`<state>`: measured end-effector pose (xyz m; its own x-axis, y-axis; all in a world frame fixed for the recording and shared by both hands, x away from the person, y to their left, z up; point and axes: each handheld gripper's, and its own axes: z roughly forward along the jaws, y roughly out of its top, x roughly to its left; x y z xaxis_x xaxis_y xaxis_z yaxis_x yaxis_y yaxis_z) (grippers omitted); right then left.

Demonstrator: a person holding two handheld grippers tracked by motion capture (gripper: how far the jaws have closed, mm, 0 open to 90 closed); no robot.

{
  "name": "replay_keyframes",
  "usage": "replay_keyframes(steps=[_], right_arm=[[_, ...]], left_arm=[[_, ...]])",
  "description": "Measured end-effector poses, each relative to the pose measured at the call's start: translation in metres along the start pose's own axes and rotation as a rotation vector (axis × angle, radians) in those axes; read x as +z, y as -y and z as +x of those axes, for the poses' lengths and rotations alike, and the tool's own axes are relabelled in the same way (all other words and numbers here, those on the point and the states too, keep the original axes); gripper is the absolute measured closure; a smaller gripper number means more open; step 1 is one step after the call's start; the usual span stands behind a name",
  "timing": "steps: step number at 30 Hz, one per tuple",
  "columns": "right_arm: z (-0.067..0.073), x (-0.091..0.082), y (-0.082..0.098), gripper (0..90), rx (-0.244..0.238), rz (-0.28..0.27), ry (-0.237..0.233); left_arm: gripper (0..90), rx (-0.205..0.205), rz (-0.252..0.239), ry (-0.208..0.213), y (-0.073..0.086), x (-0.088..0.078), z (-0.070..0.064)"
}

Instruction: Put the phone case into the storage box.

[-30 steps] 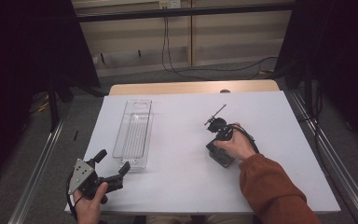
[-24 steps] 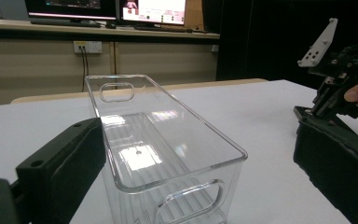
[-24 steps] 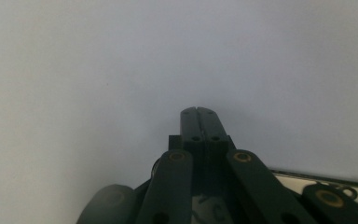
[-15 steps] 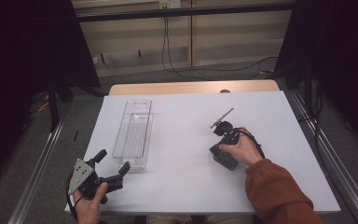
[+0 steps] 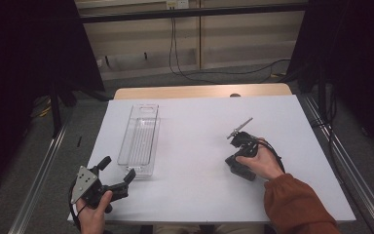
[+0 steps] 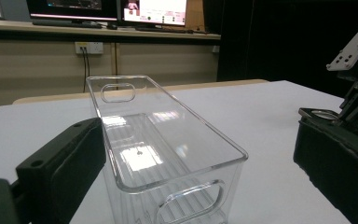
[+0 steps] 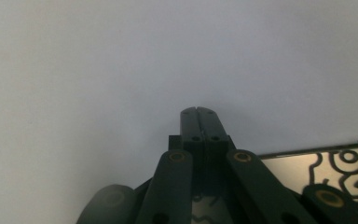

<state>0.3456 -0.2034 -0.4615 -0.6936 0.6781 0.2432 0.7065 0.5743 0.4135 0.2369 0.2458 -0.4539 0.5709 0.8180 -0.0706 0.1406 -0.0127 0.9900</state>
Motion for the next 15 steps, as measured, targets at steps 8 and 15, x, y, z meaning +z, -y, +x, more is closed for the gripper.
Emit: replay_keyframes(steps=[8, 15], right_arm=[[0.000, -0.004, 0.008, 90.0, 0.006, 0.001, 0.011], [0.000, -0.006, 0.014, 90.0, 0.018, -0.014, 0.015]], left_arm=[[2.4, 0.000, 0.001, -0.001, 0.000, 0.000, 0.001], [2.4, -0.009, -0.001, 0.000, 0.001, 0.001, -0.001]])
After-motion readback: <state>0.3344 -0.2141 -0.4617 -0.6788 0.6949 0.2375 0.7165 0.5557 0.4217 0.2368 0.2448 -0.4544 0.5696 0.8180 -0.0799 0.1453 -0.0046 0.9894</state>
